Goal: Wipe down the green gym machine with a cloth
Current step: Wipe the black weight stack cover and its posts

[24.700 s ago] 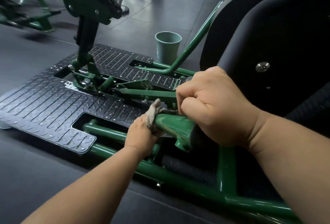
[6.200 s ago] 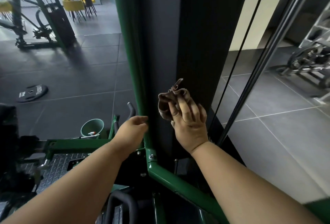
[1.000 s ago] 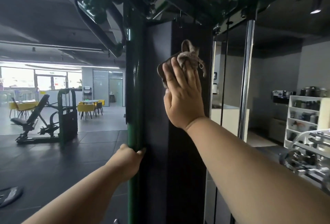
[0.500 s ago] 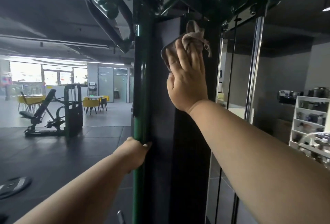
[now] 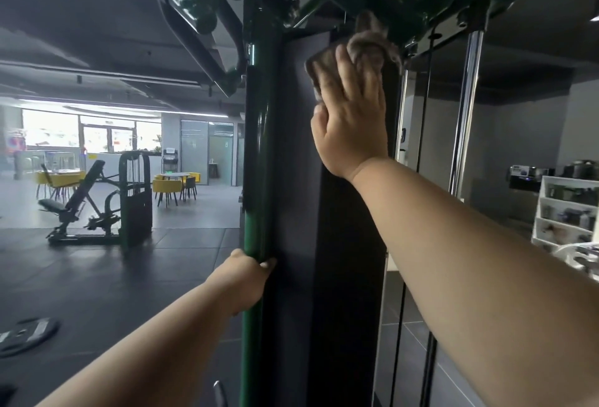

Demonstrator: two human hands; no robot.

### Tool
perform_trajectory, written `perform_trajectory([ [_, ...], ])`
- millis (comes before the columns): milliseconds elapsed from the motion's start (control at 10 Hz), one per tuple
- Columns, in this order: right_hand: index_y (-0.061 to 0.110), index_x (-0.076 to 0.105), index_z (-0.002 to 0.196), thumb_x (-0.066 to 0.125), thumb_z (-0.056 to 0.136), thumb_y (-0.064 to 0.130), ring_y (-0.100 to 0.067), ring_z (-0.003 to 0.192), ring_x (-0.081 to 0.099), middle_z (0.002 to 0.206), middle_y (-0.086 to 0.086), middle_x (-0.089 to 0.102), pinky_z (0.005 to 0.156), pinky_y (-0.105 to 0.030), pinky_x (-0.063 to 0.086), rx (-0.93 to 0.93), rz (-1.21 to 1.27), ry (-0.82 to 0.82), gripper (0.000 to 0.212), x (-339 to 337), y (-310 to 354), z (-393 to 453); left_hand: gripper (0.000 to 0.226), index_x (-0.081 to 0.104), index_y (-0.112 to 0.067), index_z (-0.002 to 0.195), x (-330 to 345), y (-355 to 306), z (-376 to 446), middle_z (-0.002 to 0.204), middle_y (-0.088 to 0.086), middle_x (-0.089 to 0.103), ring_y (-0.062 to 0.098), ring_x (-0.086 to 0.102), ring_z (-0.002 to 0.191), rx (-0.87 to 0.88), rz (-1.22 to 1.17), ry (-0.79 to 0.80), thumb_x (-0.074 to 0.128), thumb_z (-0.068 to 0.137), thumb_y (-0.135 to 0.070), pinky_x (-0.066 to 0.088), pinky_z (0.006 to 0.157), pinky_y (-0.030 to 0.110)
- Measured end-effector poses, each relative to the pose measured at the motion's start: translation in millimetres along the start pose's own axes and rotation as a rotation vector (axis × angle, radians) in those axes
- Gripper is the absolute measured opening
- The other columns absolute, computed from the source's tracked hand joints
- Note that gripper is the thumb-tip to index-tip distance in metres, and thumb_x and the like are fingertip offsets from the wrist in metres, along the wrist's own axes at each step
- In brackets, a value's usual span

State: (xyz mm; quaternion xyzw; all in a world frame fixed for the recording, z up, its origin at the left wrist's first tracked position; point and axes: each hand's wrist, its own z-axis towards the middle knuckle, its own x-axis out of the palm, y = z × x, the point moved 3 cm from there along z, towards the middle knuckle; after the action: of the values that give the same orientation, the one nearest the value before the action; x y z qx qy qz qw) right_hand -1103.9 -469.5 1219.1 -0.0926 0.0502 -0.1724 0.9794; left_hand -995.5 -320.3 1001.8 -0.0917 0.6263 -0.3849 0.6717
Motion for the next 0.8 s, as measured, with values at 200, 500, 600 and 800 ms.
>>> perform_trajectory([
  [200, 0.019, 0.049, 0.154, 0.045, 0.099, 0.032, -0.047, 0.151, 0.028, 0.169, -0.014, 0.028, 0.125, -0.059, 0.02, 0.002, -0.006, 0.011, 0.056, 0.4, -1.6, -10.7, 0.056, 0.052, -0.018, 0.116, -0.3, 6.5, -2.2, 0.108, 0.006, 0.069, 0.033, 0.067, 0.098, -0.002, -0.01, -0.176, 0.052, 0.096, -0.07, 0.054, 0.079, 0.04],
  [500, 0.021, 0.043, 0.158, 0.045, 0.097, 0.032, -0.044, 0.155, 0.019, 0.172, -0.013, 0.021, 0.126, -0.059, 0.016, 0.012, -0.008, 0.07, 0.062, 3.6, 8.1, -35.8, 0.046, 0.056, -0.024, 0.12, -19.3, -19.7, -0.8, 0.109, 0.004, 0.071, 0.034, 0.066, 0.1, 0.053, -0.135, -0.29, 0.054, 0.098, -0.063, 0.052, 0.081, 0.041],
  [600, 0.024, 0.041, 0.16, 0.046, 0.096, 0.033, -0.043, 0.156, 0.017, 0.172, -0.012, 0.02, 0.126, -0.059, 0.014, -0.024, -0.001, 0.094, 0.065, 3.1, 8.0, -36.4, 0.033, 0.049, -0.02, 0.122, -14.5, -17.0, 1.2, 0.106, 0.007, 0.068, 0.033, 0.06, 0.091, 0.06, -0.087, -0.304, 0.054, 0.104, -0.048, 0.045, 0.075, 0.039],
  [800, 0.028, 0.042, 0.159, 0.043, 0.095, 0.035, -0.039, 0.155, 0.021, 0.172, -0.007, 0.023, 0.127, -0.056, 0.015, -0.038, -0.024, 0.065, 0.065, 5.3, 2.1, 32.0, 0.032, 0.047, -0.02, 0.12, -16.9, -21.1, 9.0, 0.1, 0.005, 0.063, 0.032, 0.056, 0.086, 0.023, -0.052, -0.259, 0.056, 0.103, -0.045, 0.046, 0.074, 0.039],
])
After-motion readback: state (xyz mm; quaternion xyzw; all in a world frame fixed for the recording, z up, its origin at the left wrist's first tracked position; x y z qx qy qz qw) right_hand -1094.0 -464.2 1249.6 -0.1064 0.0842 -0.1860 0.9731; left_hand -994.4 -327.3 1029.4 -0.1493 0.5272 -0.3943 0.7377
